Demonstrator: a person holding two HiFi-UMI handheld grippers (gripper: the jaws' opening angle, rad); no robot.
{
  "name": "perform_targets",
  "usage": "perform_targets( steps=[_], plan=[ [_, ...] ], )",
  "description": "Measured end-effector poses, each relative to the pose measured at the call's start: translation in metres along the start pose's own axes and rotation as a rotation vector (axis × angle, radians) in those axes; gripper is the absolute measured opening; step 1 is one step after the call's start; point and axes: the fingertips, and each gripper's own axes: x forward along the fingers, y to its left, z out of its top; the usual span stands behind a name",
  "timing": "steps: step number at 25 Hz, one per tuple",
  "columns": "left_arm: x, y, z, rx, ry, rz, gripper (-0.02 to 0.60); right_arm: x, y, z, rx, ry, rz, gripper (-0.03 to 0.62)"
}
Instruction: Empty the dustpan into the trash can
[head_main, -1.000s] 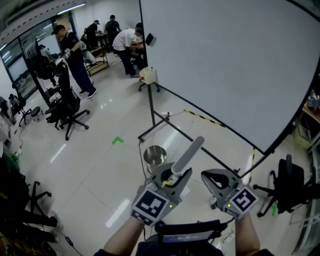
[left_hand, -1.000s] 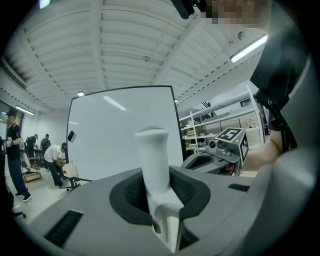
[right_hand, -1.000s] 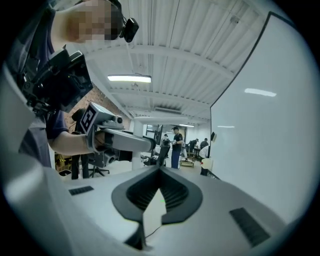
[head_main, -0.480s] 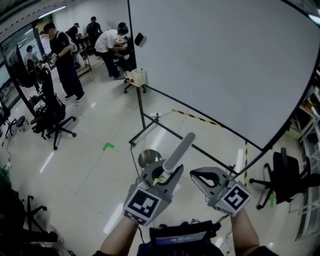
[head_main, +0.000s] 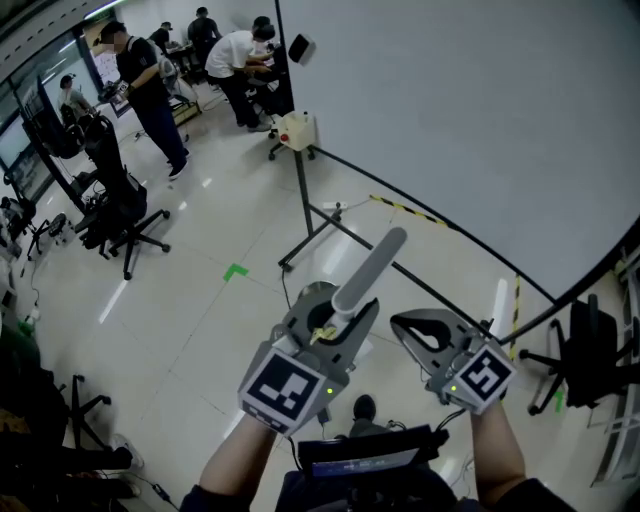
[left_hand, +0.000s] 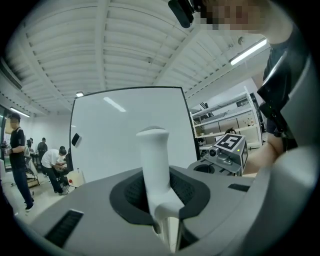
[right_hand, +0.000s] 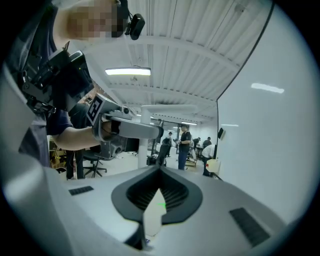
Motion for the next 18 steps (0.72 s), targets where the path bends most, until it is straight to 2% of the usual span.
perform_targets(
  steps=[7, 18],
  plan=[
    [0.037, 0.039, 0.004, -0.009, 0.016, 0.009, 0.060, 0.028, -0.057, -0.008, 0.045, -0.032, 0.030, 0.014],
    [0.083, 0.092, 0.022, 0.003, -0.026, 0.062, 0.058, 0.047, -0.122, 0.013, -0.010, -0.089, 0.058, 0.014]
  ],
)
